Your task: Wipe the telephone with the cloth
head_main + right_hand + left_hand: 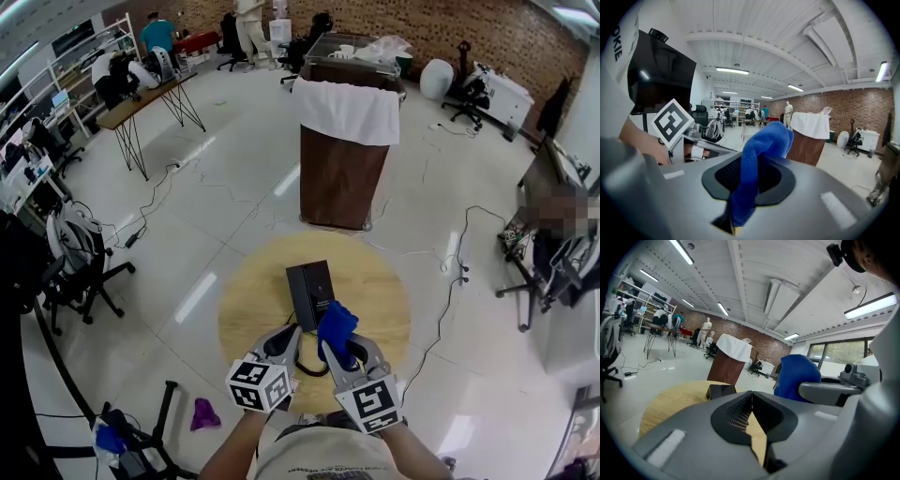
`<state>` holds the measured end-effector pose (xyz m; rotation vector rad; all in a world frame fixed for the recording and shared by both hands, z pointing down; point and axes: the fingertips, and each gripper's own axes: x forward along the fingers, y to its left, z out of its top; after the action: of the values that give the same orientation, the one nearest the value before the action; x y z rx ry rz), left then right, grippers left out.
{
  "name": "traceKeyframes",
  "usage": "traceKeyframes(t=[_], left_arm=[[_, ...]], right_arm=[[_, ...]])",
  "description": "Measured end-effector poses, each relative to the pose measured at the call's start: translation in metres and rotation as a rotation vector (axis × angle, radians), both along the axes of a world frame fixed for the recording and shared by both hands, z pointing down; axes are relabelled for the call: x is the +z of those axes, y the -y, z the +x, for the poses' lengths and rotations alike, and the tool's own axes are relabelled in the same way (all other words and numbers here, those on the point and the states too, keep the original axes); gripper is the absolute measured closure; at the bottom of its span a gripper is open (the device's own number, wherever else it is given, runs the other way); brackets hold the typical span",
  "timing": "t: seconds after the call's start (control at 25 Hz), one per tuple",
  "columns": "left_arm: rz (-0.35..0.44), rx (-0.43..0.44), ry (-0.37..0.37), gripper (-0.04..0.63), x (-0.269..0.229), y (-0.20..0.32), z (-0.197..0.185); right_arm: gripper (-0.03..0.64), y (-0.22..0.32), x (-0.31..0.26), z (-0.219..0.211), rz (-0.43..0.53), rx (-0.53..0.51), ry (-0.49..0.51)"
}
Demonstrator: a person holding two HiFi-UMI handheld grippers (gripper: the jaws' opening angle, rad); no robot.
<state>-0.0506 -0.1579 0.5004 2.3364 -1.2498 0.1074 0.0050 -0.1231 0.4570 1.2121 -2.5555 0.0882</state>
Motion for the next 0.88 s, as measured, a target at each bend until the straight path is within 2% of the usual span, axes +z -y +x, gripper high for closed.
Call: traceKeyframes(t=[0.4, 0.52, 0.76, 0.88], left_arm=[[-0.079, 0.032, -0.015, 0.575, 0.047, 0.038, -0.009], [-0.122, 0.061, -0.025, 0.554, 0.068, 0.049, -0.011], [-0.227, 0.088, -0.099, 0.522, 0.11, 0.078, -0.014], [-0.259, 0.098, -0.093, 0.5, 0.124, 0.086, -0.019]], right_arm=[[0.555, 0.021, 0.007, 0.001, -0.006, -0.011, 0.003], [0.555, 0.023, 0.012, 0.004, -0.015, 0.001, 0.001], [0.555, 0.029, 0.021, 0.009, -0.036, 0.02, -0.005], [0.555, 0.032, 0.024, 0.01, -0.041, 0.024, -0.01]])
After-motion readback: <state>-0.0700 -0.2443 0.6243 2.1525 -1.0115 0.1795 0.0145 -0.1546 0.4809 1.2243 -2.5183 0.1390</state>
